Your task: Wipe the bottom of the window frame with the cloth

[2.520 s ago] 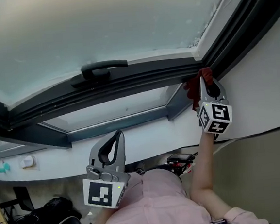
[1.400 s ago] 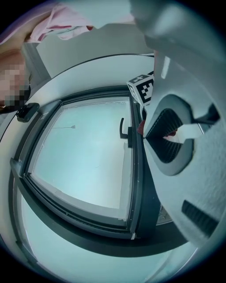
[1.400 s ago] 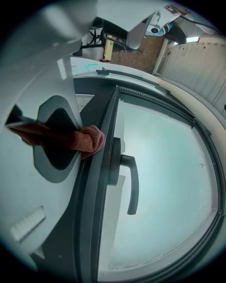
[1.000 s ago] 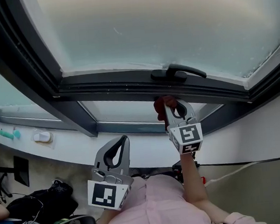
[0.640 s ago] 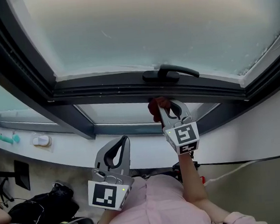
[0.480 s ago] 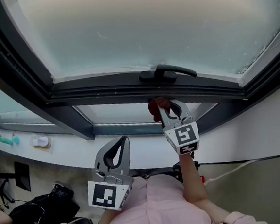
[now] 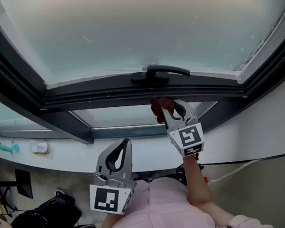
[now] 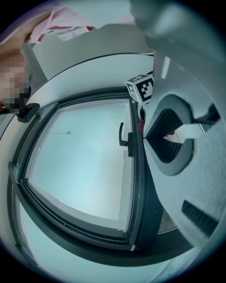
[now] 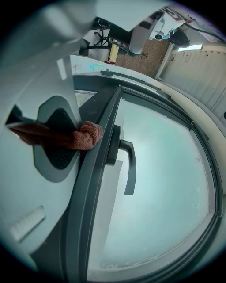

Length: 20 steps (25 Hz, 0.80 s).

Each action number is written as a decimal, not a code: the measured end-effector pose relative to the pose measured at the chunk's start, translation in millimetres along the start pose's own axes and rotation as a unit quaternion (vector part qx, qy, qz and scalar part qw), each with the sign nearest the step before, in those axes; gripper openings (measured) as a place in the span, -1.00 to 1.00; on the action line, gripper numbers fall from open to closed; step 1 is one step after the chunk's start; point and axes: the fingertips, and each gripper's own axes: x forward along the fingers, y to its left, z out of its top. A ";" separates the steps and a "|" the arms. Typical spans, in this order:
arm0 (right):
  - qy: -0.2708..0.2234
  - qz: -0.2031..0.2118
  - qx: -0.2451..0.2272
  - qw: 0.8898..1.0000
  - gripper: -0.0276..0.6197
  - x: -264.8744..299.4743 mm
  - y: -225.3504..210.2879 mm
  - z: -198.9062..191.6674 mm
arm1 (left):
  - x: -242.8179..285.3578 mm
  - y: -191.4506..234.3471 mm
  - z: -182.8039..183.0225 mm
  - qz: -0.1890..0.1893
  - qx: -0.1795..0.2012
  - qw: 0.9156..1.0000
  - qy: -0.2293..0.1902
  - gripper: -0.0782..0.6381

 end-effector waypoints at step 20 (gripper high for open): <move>0.003 -0.041 0.017 0.999 -0.74 -33.7 -55.9 -16.5 | 26.1 -35.8 -0.3 -0.022 0.003 1.000 0.004 -0.79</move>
